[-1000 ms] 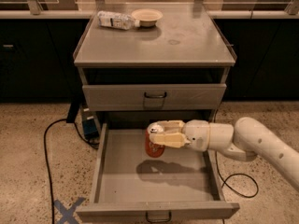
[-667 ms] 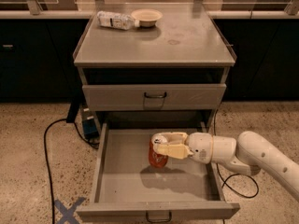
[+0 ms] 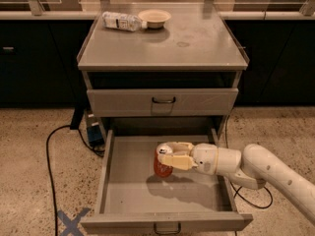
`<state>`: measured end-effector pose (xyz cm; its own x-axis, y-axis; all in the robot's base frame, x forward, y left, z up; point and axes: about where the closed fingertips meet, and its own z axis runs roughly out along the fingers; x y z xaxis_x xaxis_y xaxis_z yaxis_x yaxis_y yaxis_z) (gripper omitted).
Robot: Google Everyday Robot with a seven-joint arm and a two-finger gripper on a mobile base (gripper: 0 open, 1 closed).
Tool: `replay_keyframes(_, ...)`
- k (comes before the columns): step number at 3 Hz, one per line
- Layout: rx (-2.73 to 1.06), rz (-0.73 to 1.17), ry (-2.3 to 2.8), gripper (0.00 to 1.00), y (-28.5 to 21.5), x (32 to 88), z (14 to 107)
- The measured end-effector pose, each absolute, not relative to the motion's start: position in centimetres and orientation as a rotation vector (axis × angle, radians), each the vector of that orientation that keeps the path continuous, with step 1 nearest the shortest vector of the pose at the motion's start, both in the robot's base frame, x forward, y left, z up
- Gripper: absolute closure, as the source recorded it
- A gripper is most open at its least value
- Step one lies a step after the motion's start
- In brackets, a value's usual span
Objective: Place coke can into middle drawer
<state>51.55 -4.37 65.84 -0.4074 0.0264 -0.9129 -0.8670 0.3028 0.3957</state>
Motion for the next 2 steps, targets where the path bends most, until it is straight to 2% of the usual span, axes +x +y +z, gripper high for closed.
replay_keyframes(2,-0.702,1.124,1.711,1.0,-3.2,54.7,55.7)
